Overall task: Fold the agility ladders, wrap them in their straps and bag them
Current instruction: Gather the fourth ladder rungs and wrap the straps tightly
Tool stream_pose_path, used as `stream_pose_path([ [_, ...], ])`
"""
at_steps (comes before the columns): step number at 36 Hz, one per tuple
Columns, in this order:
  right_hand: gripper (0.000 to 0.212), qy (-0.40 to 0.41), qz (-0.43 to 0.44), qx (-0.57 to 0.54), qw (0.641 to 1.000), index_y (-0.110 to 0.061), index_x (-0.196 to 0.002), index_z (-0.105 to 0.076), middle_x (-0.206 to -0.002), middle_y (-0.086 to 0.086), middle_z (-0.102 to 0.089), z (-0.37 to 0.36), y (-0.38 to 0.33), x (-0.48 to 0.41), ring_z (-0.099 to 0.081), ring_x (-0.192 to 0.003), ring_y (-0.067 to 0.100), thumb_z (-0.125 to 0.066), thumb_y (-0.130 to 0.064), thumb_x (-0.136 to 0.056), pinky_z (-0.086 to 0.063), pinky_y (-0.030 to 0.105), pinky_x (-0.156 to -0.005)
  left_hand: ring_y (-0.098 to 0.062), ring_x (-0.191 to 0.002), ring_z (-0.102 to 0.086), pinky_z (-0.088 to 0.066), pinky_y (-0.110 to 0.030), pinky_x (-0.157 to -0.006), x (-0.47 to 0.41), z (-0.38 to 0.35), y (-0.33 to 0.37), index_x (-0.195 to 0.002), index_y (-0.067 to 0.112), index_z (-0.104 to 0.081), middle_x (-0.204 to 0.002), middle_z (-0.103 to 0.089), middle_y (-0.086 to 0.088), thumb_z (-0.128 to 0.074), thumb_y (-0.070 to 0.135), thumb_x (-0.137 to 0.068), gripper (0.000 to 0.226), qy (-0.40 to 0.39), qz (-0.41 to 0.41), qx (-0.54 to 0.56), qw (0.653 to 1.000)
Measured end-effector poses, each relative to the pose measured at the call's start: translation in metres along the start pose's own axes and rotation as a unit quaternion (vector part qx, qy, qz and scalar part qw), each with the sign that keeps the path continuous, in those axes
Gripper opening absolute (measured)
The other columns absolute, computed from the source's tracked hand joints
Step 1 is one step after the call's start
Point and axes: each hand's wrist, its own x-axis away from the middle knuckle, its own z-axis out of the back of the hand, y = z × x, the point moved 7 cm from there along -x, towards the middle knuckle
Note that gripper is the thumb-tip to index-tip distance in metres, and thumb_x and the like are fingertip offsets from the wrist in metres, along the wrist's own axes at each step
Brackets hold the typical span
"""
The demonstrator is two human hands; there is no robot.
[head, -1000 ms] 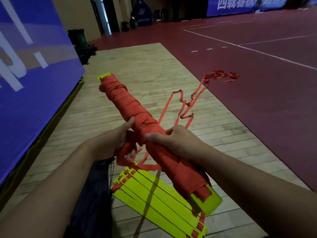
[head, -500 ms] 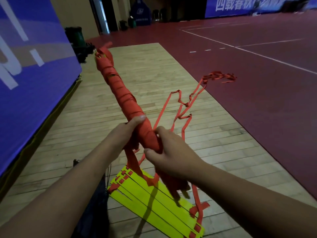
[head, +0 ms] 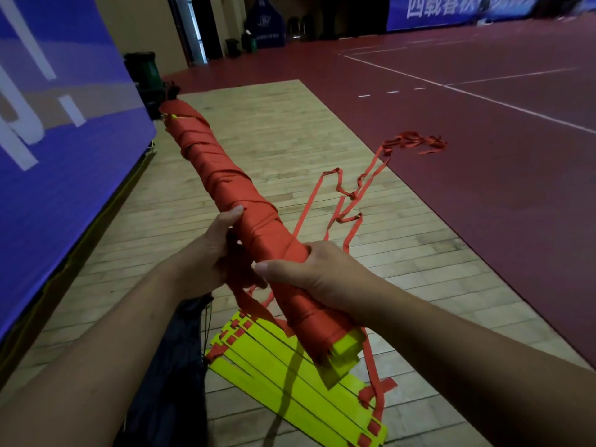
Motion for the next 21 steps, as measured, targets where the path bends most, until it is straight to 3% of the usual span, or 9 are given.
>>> stream_pose_path([
  [2,0.039,0.048,0.032,0.072,0.996,-0.003,-0.085,-0.071,-0.067,0.007,-0.064,0.01,-0.003,-0.004,-0.062,-0.061,0.022,-0.084,-0.039,-0.08,-0.054,0.039,-0.063,-0.035,-0.071,-0.067,-0.057,-0.033,-0.053,0.001,0.001,-0.003,-0.129,-0.002,-0.053,-0.102,-0.065,-0.03,-0.049,0.076,-0.075,0.095,-0.003,0.035,-0.06,0.998],
  [5,0.063,0.106,0.054,0.176,0.977,0.006,-0.086,-0.066,-0.066,0.01,-0.067,0.021,-0.003,-0.009,-0.064,-0.058,0.025,-0.084,-0.054,-0.073,-0.055,0.047,-0.062,-0.022,-0.054,-0.053,-0.049,-0.025,-0.045,0.001,-0.005,-0.002,-0.131,-0.007,-0.049,-0.091,-0.056,-0.024,-0.041,0.071,-0.082,0.092,-0.003,0.023,-0.079,0.997],
  [8,0.065,0.166,0.058,0.309,0.935,-0.007,-0.084,-0.06,-0.072,0.007,-0.067,0.025,-0.005,-0.007,-0.066,-0.067,0.026,-0.078,-0.068,-0.07,-0.054,0.045,-0.06,-0.024,-0.055,-0.057,-0.05,-0.028,-0.056,-0.007,-0.019,0.003,-0.117,-0.004,-0.06,-0.08,-0.062,-0.024,-0.048,0.08,-0.078,0.094,0.018,-0.017,-0.096,0.995],
  [10,0.063,0.206,0.055,0.412,0.886,-0.015,-0.094,-0.049,-0.085,0.001,-0.065,0.023,-0.005,-0.002,-0.065,-0.08,0.025,-0.074,-0.069,-0.074,-0.046,0.036,-0.061,-0.036,-0.073,-0.068,-0.051,-0.038,-0.072,-0.013,-0.026,-0.002,-0.106,-0.001,-0.068,-0.094,-0.072,-0.025,-0.059,0.092,-0.058,0.105,0.064,-0.013,-0.1,0.993],
  [12,0.057,0.239,0.07,0.493,0.834,-0.019,-0.105,-0.042,-0.099,0.004,-0.066,0.018,-0.008,0.004,-0.066,-0.09,0.028,-0.072,-0.062,-0.082,-0.039,0.033,-0.065,-0.036,-0.078,-0.071,-0.051,-0.04,-0.076,-0.015,-0.027,-0.007,-0.092,0.006,-0.072,-0.091,-0.075,-0.02,-0.069,0.088,-0.052,0.091,0.114,-0.016,-0.082,0.99],
  [14,0.051,0.255,0.092,0.526,0.806,-0.019,-0.113,-0.04,-0.107,0.004,-0.065,0.013,-0.011,0.005,-0.066,-0.095,0.029,-0.072,-0.05,-0.088,-0.035,0.032,-0.068,-0.031,-0.074,-0.07,-0.053,-0.04,-0.077,-0.014,-0.025,-0.008,-0.086,0.009,-0.072,-0.086,-0.076,-0.017,-0.075,0.078,-0.052,0.076,0.14,-0.02,-0.059,0.988],
  [16,0.05,0.238,0.11,0.509,0.82,-0.019,-0.116,-0.04,-0.104,0.001,-0.06,0.011,-0.01,0.003,-0.065,-0.093,0.026,-0.071,-0.048,-0.089,-0.038,0.032,-0.068,-0.03,-0.072,-0.069,-0.053,-0.041,-0.077,-0.009,-0.019,-0.003,-0.088,0.01,-0.073,-0.086,-0.075,-0.019,-0.077,0.071,-0.048,0.074,0.139,-0.041,-0.046,0.988],
  [19,0.053,0.147,0.113,0.319,0.929,-0.023,-0.117,-0.04,-0.102,-0.004,-0.056,0.01,-0.005,-0.001,-0.064,-0.087,0.018,-0.075,-0.045,-0.085,-0.056,0.037,-0.072,-0.029,-0.074,-0.063,-0.049,-0.044,-0.076,-0.002,-0.005,0.009,-0.095,0.009,-0.07,-0.08,-0.07,-0.013,-0.078,0.063,-0.052,0.07,0.117,-0.1,-0.055,0.987],
  [21,0.055,0.075,0.077,0.2,0.974,-0.023,-0.122,-0.043,-0.108,-0.006,-0.057,0.011,-0.002,-0.001,-0.068,-0.089,0.014,-0.079,-0.039,-0.084,-0.062,0.033,-0.075,-0.03,-0.086,-0.065,-0.051,-0.05,-0.085,0.002,-0.001,0.016,-0.101,0.011,-0.068,-0.088,-0.07,-0.011,-0.081,0.057,-0.052,0.068,0.088,-0.126,-0.041,0.987],
])
